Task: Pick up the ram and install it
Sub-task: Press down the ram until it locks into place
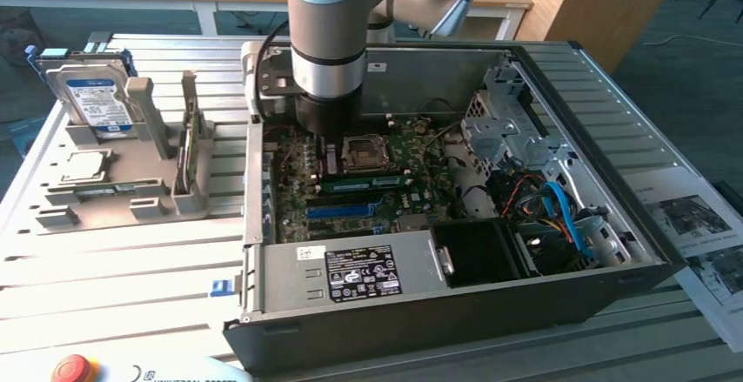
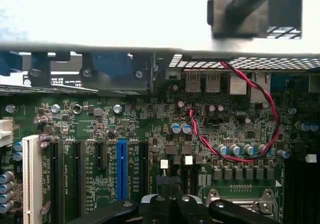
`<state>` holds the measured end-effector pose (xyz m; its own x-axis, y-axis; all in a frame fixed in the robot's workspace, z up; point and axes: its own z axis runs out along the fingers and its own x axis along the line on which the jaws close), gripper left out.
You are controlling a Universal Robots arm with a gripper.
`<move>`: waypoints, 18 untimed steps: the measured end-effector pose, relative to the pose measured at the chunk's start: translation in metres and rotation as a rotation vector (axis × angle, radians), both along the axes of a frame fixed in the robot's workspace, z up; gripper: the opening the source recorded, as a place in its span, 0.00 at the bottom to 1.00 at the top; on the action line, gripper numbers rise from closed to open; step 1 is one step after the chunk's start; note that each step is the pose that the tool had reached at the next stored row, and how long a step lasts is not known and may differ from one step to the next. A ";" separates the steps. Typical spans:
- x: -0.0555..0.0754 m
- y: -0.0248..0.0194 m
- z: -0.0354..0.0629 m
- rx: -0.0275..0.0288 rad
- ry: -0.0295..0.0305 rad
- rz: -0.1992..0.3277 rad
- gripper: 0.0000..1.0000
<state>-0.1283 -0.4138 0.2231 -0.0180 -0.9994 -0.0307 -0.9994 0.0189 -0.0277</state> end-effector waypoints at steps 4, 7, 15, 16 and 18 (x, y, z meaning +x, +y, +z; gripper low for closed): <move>0.000 0.0000 0.0009 0.0010 -0.0010 0.000 0.11; 0.000 -0.0001 0.0055 -0.0001 0.0002 0.000 0.11; 0.000 -0.0002 0.0208 -0.0001 0.0004 0.000 0.11; 0.000 -0.0001 0.0229 0.0000 0.0004 0.000 0.11; 0.000 -0.0002 0.0267 -0.0001 0.0004 0.000 0.11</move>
<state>-0.1283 -0.4140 0.2499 -0.0180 -0.9994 -0.0306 -0.9995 0.0188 -0.0272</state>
